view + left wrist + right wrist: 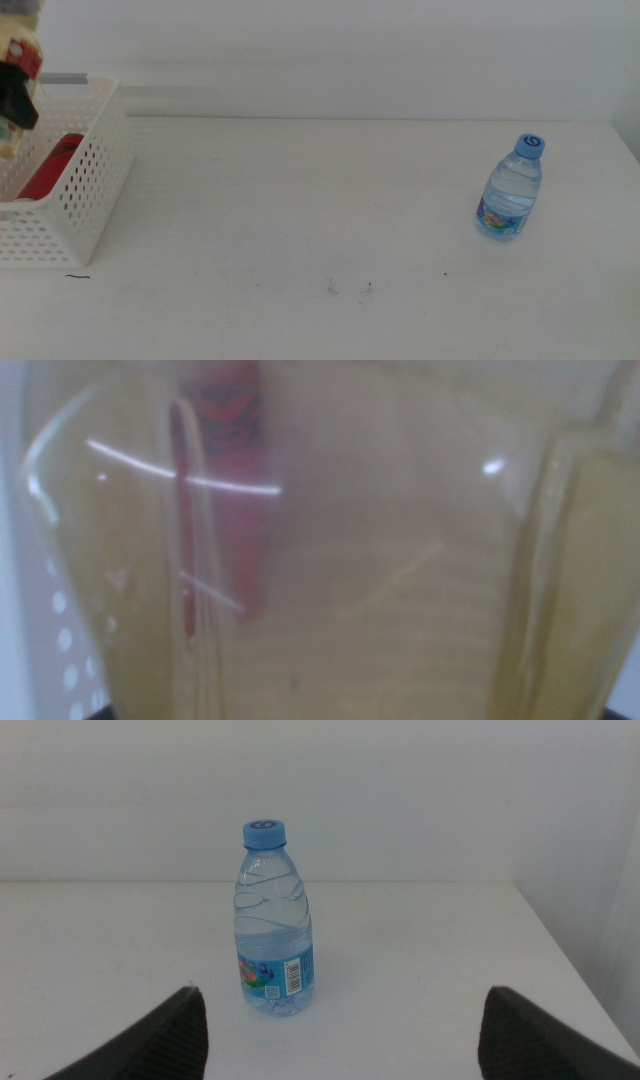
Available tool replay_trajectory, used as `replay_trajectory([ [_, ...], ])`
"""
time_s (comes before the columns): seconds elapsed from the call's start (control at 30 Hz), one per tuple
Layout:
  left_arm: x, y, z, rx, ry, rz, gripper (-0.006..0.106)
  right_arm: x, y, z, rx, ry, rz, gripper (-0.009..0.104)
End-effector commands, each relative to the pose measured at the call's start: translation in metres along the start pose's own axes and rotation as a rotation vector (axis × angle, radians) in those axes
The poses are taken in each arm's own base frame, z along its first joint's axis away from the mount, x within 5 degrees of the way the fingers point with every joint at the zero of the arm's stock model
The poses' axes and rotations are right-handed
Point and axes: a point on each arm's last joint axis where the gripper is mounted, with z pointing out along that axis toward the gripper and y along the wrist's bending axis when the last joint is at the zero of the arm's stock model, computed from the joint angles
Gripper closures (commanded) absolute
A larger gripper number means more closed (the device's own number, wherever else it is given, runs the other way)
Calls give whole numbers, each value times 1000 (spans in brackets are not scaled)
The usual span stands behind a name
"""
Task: Use arms to grab the bottles and put them into the dustbin to the left of the table.
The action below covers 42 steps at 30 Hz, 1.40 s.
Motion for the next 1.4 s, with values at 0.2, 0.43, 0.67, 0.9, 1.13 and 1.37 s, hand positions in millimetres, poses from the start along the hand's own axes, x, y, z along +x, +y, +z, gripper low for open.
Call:
replay_trajectory([
  [0.2,-7,18,58,42,85,8,102,1,-1,0,10,-4,-8,11],
  [0.43,-2,26,88,37,165,17,102,1,-1,0,10,-4,-8,11],
  [0.67,0,27,98,52,184,10,95,1,-1,0,10,-4,-8,11],
  [0.9,0,28,98,49,187,24,14,1,-1,0,10,-4,-8,11],
  [1.13,-8,15,71,52,112,-12,7,1,-1,0,10,-4,-8,11],
  [1.37,-18,-33,-7,69,-91,47,7,1,-1,0,10,-4,-8,11],
])
